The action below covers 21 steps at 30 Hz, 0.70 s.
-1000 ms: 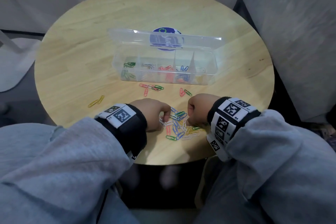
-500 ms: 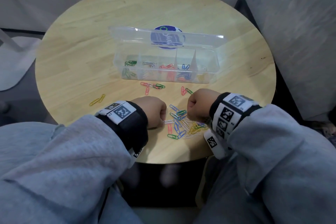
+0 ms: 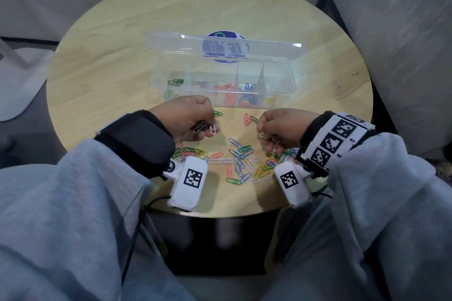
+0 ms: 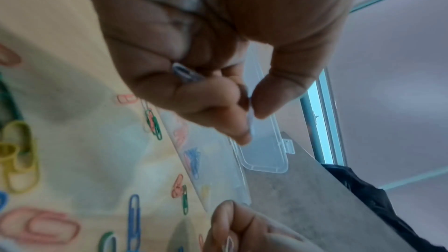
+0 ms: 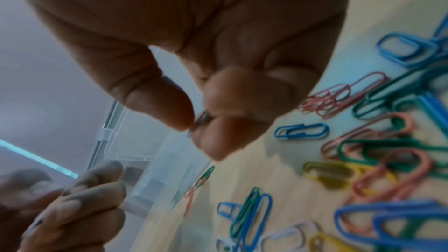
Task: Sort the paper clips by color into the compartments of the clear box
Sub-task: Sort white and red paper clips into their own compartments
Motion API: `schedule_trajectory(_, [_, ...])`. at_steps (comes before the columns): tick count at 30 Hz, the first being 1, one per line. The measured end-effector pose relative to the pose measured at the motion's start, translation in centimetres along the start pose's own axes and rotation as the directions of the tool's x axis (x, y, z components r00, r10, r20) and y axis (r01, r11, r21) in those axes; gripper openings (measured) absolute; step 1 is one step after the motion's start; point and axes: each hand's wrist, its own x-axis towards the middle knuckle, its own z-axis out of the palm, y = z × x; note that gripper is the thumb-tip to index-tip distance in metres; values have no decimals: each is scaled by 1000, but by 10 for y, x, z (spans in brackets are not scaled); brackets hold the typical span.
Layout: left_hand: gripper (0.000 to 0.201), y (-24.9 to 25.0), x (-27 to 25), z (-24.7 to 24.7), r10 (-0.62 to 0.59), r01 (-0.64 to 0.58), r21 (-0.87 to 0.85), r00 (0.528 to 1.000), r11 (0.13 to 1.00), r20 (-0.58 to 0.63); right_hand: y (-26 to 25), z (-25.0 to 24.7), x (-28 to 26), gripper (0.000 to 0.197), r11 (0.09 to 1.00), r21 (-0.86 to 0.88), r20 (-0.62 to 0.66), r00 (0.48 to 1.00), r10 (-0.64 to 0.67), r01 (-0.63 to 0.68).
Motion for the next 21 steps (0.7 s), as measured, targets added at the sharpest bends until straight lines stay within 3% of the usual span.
schedule_trajectory(4, [22,-1,1,-1,-45,40,-167,999,985,-28,0,1,-1,27,1000,-24,68,998,-9,11])
schedule_trajectory(6, [12,-1,3,0,-80,74,-203,997,976,-21,0,1,-2,25,993,-115,63,998,-7,15])
schedule_trajectory(8, [16,-2,5,4,-116,111,-124,992,986,-38,1,4,-3,24,975,-221,65,998,-6,20])
schedule_trajectory(11, [17,-4,8,14,-142,150,167,988,974,-56,3,7,-2,22,962,-271,41,999,20,-8])
schedule_trajectory(13, [13,-9,8,18,-84,96,487,995,868,-46,2,6,-1,19,946,-325,-27,1000,7,-16])
schedule_trajectory(15, [10,-13,4,22,3,22,725,999,689,-33,-1,5,-1,17,904,-428,-64,998,-28,-2])
schedule_trajectory(18, [8,-16,-1,30,17,-10,851,1000,525,2,-4,6,-6,27,764,-645,-71,995,-69,7])
schedule_trajectory(21, [8,-20,-2,36,20,-35,904,999,427,30,-5,14,-8,30,693,-721,-37,999,-32,-5])
